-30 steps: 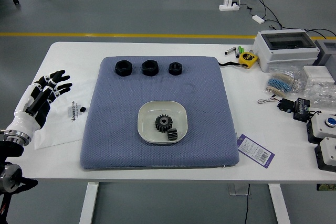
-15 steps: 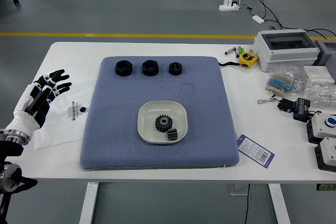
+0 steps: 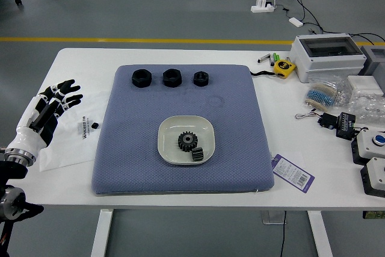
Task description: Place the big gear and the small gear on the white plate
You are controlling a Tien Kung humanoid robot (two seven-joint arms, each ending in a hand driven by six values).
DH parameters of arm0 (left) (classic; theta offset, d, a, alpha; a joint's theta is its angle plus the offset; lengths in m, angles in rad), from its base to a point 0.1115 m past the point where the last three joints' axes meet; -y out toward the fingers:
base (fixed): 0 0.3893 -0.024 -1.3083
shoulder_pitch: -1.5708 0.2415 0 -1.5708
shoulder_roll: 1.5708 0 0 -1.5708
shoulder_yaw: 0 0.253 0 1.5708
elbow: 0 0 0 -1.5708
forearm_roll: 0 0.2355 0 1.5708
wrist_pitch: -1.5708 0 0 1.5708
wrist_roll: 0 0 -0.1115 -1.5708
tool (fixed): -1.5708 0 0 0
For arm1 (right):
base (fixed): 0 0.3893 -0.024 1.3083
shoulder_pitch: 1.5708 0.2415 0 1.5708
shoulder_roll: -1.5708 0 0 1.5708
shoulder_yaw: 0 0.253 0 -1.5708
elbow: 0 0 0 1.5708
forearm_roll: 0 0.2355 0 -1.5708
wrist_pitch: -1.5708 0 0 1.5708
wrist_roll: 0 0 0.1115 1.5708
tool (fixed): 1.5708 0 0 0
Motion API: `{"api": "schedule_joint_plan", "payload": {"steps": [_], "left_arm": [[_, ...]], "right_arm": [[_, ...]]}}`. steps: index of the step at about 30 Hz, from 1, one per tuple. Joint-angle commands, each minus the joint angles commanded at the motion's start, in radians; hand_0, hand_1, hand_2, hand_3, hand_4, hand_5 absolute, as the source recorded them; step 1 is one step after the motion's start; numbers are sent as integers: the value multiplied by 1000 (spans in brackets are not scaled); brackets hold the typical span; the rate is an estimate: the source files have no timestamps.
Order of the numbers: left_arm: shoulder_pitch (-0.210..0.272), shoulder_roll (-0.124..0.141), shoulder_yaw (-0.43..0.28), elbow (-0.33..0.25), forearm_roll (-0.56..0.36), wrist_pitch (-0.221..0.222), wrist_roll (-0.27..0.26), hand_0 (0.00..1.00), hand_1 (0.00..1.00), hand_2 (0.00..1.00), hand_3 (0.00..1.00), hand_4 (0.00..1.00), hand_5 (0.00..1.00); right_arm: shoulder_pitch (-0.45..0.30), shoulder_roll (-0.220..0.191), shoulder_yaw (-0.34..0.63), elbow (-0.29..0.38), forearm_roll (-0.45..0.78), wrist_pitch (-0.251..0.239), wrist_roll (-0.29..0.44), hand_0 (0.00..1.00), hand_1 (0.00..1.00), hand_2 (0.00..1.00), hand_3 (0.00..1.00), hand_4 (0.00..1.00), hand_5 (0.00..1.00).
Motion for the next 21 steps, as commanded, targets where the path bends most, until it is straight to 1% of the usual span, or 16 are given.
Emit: {"api": "schedule_joint_plan", "payload": {"steps": [21], "left_arm": [[-1,-1,-1,7,-4,1,-1,737,678,735,720,972,587]], "right_arm": [[0,1,1,0,0,-1,-1,710,719,795,725,981,793]]}}
